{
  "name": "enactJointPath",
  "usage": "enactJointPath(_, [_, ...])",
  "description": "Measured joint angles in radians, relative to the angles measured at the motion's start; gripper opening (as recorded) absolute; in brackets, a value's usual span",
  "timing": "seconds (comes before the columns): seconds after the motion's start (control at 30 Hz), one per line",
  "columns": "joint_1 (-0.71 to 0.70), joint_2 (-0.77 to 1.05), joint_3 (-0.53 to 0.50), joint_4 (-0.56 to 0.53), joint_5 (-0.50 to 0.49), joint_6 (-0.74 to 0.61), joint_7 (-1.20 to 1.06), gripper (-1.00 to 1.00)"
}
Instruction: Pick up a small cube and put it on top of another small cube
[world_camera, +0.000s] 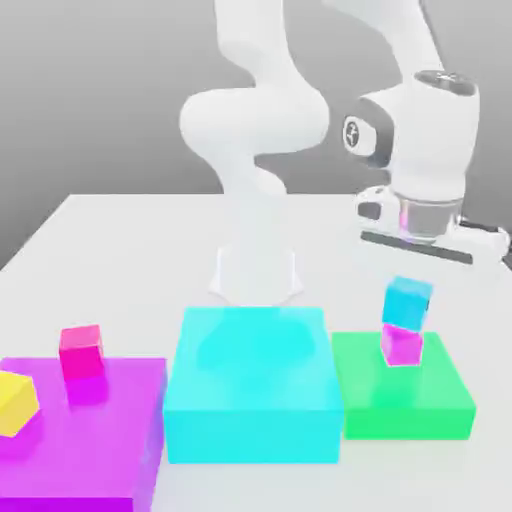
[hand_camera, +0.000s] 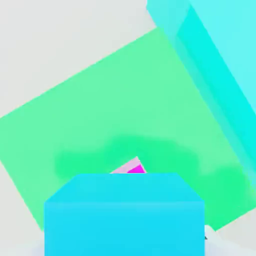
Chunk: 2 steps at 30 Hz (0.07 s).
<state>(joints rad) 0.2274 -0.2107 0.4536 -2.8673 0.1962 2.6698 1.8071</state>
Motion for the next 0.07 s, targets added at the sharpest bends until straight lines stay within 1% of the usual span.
enactJointPath(0.07, [0.000, 0.000, 0.000, 0.000, 0.000, 0.000, 0.000, 1.00])
